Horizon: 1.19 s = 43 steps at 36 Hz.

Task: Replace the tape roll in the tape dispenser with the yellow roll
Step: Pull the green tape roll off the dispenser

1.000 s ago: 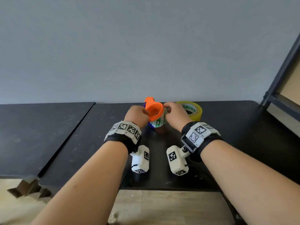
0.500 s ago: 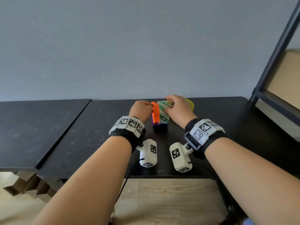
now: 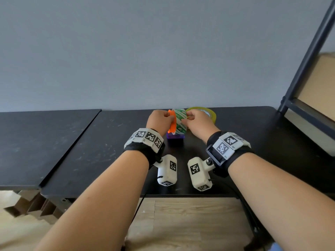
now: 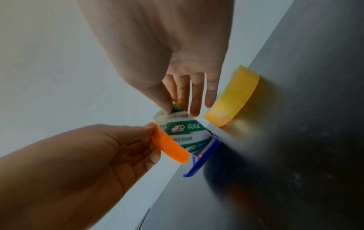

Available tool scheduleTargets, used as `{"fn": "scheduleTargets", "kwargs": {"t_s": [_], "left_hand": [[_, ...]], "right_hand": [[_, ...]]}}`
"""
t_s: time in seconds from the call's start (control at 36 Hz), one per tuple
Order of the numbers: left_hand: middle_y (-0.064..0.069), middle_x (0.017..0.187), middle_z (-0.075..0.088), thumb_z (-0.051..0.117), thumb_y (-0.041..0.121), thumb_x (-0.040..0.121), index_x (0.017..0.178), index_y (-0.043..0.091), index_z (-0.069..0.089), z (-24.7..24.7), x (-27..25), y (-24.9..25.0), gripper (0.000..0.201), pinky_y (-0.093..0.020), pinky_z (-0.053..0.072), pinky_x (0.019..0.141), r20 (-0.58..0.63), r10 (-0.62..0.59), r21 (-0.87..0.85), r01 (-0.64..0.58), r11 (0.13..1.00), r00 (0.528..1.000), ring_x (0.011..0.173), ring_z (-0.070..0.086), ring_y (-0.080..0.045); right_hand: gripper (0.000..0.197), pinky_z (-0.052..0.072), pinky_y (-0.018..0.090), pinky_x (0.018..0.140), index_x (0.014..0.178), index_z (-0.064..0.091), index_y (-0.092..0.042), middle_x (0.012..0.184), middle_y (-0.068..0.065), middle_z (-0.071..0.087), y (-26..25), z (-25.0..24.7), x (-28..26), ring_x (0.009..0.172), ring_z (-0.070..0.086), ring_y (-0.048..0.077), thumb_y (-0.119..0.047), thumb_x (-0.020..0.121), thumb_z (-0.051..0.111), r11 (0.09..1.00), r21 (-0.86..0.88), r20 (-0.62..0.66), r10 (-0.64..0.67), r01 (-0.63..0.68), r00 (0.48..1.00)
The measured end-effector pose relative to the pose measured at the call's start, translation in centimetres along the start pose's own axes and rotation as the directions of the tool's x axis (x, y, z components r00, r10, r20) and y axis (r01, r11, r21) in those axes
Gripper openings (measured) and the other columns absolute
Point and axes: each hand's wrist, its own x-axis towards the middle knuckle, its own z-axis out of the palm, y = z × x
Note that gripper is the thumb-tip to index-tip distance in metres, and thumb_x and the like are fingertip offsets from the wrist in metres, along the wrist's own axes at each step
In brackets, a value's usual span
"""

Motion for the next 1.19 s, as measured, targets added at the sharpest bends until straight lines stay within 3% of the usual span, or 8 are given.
{"fn": "scheduleTargets", "kwargs": {"t_s": [0.25, 0.33, 0.56, 0.69, 0.81, 1.03, 1.11, 1.19], "left_hand": [[-0.016, 0.074, 0.060, 0.050, 0.015, 0.089, 0.083, -0.002, 0.066, -0.5, 0.2, 0.5, 0.024, -0.033, 0.043, 0.063, -0.068, 0.040, 0.018, -0.039, 0.999, 0.997, 0.066, 0.051, -0.022], [-0.012, 0.074, 0.058, 0.050, 0.015, 0.090, 0.085, -0.001, 0.066, -0.7, 0.4, 0.6, 0.024, -0.033, 0.042, 0.063, -0.113, 0.051, 0.053, -0.046, 0.998, 0.992, 0.067, 0.050, -0.024], [-0.016, 0.103, 0.070, 0.047, 0.016, 0.095, 0.115, 0.009, 0.065, -1.9, 0.3, 0.3, 0.028, -0.025, 0.039, 0.066, -0.236, 0.073, 0.185, -0.029, 0.982, 0.969, 0.091, 0.062, -0.031], [-0.010, 0.090, 0.059, 0.048, 0.009, 0.092, 0.096, 0.005, 0.066, -2.6, -0.3, -0.1, 0.018, -0.027, 0.036, 0.070, -0.285, 0.212, 0.414, -0.079, 0.907, 0.935, 0.089, 0.058, -0.029], [-0.013, 0.110, 0.061, 0.048, 0.006, 0.092, 0.109, 0.009, 0.061, -2.7, -0.6, -0.8, 0.022, -0.034, 0.046, 0.079, -0.210, 0.270, 0.575, -0.104, 0.811, 0.940, 0.103, 0.058, -0.033], [-0.020, 0.121, 0.053, 0.045, 0.006, 0.088, 0.142, 0.024, 0.034, -2.9, 0.9, -0.7, 0.058, -0.042, 0.044, 0.072, 0.085, -0.097, 0.776, -0.005, 0.631, 0.992, 0.114, 0.046, -0.039], [-0.019, 0.129, 0.051, 0.043, 0.004, 0.092, 0.132, 0.012, 0.048, -2.9, 0.6, -1.0, 0.041, -0.042, 0.047, 0.092, 0.091, -0.087, 0.807, -0.022, 0.590, 0.992, 0.120, 0.046, -0.037], [-0.015, 0.120, 0.058, 0.047, 0.015, 0.094, 0.122, 0.011, 0.057, -2.8, 0.5, -1.2, 0.029, -0.041, 0.048, 0.093, 0.044, 0.006, 0.792, -0.038, 0.610, 0.999, 0.116, 0.051, -0.034]], "right_hand": [[0.031, 0.043, 0.017, 0.069, 0.123, 0.054, -0.007, 0.097, -0.003, 0.055, 0.2, 0.1, 0.7, 0.094, 0.056, 0.012, -0.010, 0.093, 0.061, 1.000, 0.027, -0.066, -0.013, 0.014, 0.998], [0.027, 0.047, 0.025, 0.080, 0.118, 0.056, -0.008, 0.095, -0.003, 0.056, 0.4, -0.1, 1.0, 0.093, 0.055, 0.013, -0.011, 0.092, 0.062, 1.000, 0.018, -0.115, -0.015, 0.017, 0.993], [0.026, 0.047, 0.028, 0.077, 0.115, 0.057, -0.006, 0.098, 0.001, 0.060, 0.9, -0.8, 1.3, 0.094, 0.061, 0.018, -0.011, 0.090, 0.064, 0.999, 0.048, -0.147, 0.011, -0.004, 0.989], [0.022, 0.046, 0.027, 0.077, 0.111, 0.058, -0.009, 0.094, -0.002, 0.061, 0.6, -0.6, 1.2, 0.091, 0.060, 0.016, -0.013, 0.090, 0.064, 0.999, 0.039, -0.151, -0.010, 0.017, 0.988], [0.022, 0.041, 0.019, 0.068, 0.111, 0.059, -0.009, 0.095, -0.002, 0.061, 0.5, -0.1, 1.2, 0.088, 0.057, 0.013, -0.012, 0.090, 0.065, 0.999, 0.010, -0.145, -0.044, 0.046, 0.988], [0.021, 0.043, 0.021, 0.069, 0.109, 0.060, -0.008, 0.096, 0.001, 0.063, 0.6, 0.9, 1.6, 0.088, 0.058, 0.014, -0.008, 0.088, 0.065, 0.997, -0.028, -0.114, -0.077, 0.074, 0.991], [0.020, 0.043, 0.020, 0.069, 0.108, 0.060, -0.008, 0.092, -0.004, 0.060, 0.6, 0.9, 1.6, 0.086, 0.057, 0.013, -0.005, 0.089, 0.064, 0.996, -0.035, -0.115, -0.084, 0.080, 0.990], [0.019, 0.037, 0.012, 0.060, 0.106, 0.061, -0.011, 0.090, -0.006, 0.059, 0.5, 0.7, 1.5, 0.085, 0.057, 0.012, -0.005, 0.088, 0.063, 0.993, -0.049, -0.132, -0.108, 0.103, 0.985]]}}
